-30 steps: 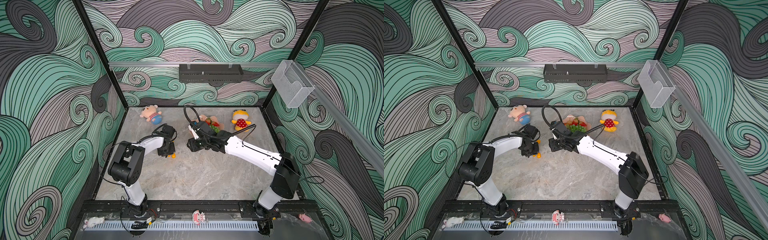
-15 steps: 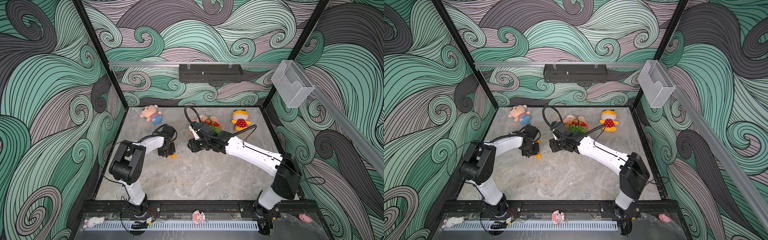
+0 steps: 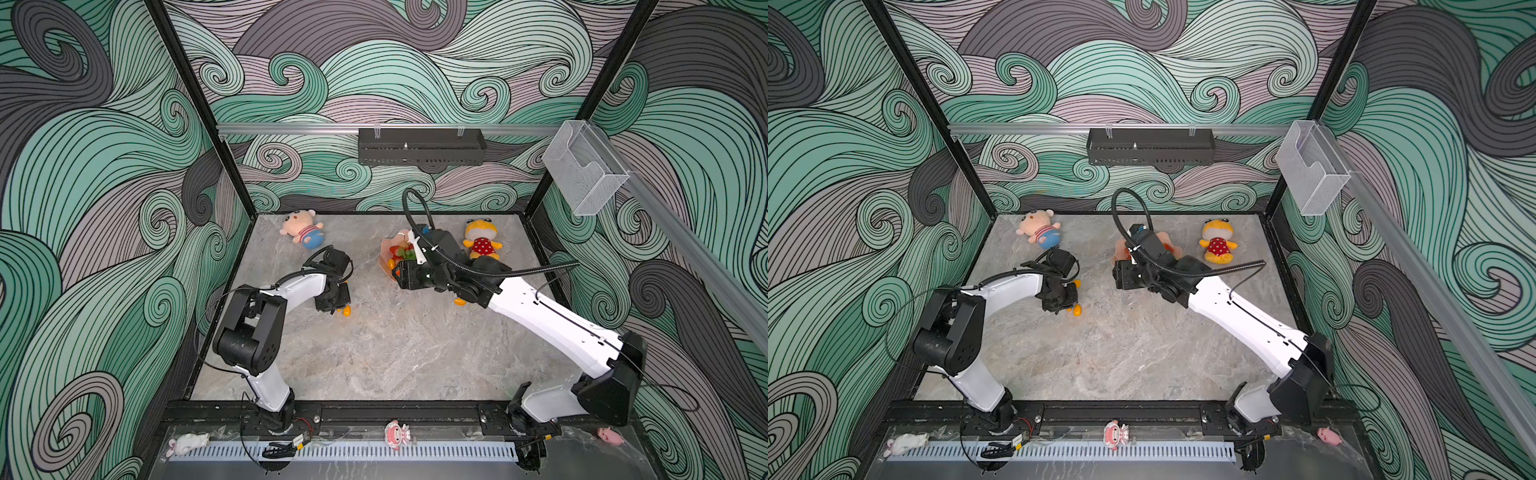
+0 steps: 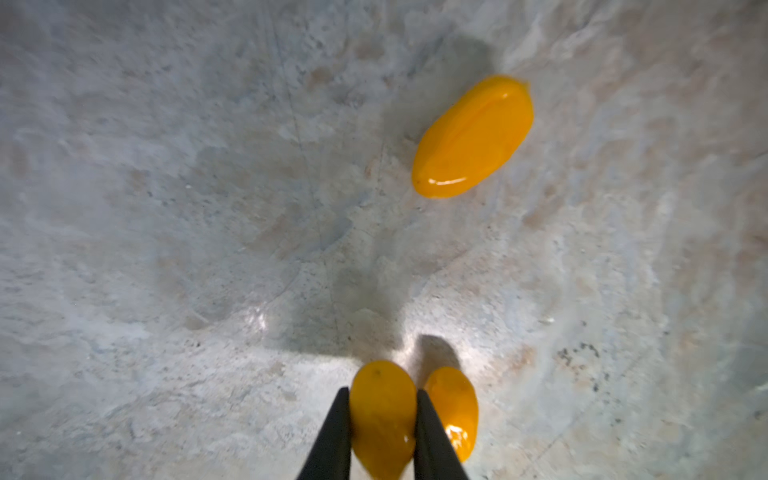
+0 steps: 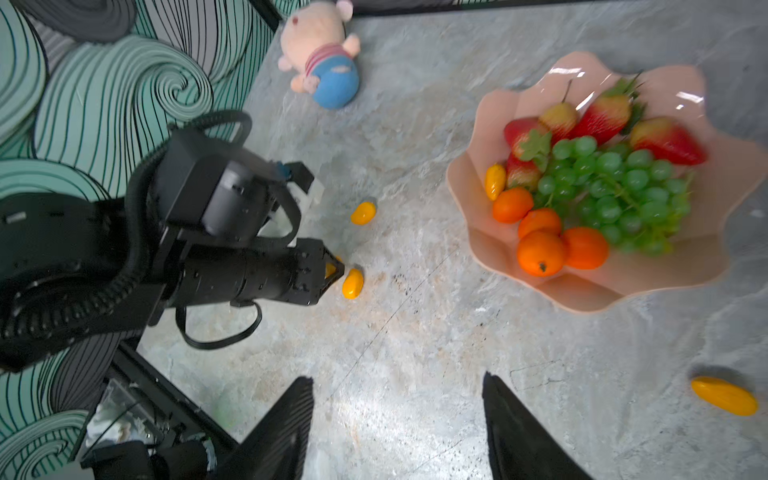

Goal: Place and organize the fake fruits in the fruit bowl
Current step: 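Drop the fruit into the bowl with left gripper while right reaches past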

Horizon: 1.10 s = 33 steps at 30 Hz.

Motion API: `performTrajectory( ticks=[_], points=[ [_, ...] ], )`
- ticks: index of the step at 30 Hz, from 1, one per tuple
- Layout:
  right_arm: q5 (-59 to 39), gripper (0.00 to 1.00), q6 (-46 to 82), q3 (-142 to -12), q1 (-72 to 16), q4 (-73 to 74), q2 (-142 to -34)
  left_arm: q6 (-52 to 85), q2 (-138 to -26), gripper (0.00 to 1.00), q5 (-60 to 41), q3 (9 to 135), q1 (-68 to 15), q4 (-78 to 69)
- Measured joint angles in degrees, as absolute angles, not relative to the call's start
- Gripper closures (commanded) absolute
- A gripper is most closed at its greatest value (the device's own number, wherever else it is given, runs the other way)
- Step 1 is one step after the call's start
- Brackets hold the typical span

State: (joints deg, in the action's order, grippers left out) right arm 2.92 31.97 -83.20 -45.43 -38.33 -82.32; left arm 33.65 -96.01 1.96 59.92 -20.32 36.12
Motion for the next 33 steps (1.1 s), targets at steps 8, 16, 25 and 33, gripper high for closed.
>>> performTrajectory(
  ticks=[8,16,25,33],
  points=[
    [-5.74,0.01,36.75,-90.89,-35.38,-45.87,-80.53,32.60,-91.48,0.78,-2.52,65.19,-20.45,37.91],
    [-12.38,0.01,37.78,-91.37,-29.39,-49.54,-77.43,30.74,-97.82,0.77,-7.57,78.11,-21.98,38.83],
    [-17.21,0.01,37.47,-91.37,-22.63,-50.89,-75.46,28.99,-111.94,0.77,-9.37,94.61,-25.47,41.25],
    [-18.83,0.01,36.21,-91.37,-18.76,-51.13,-74.74,28.47,-119.61,0.77,-9.43,104.60,-27.59,43.99]
  ],
)
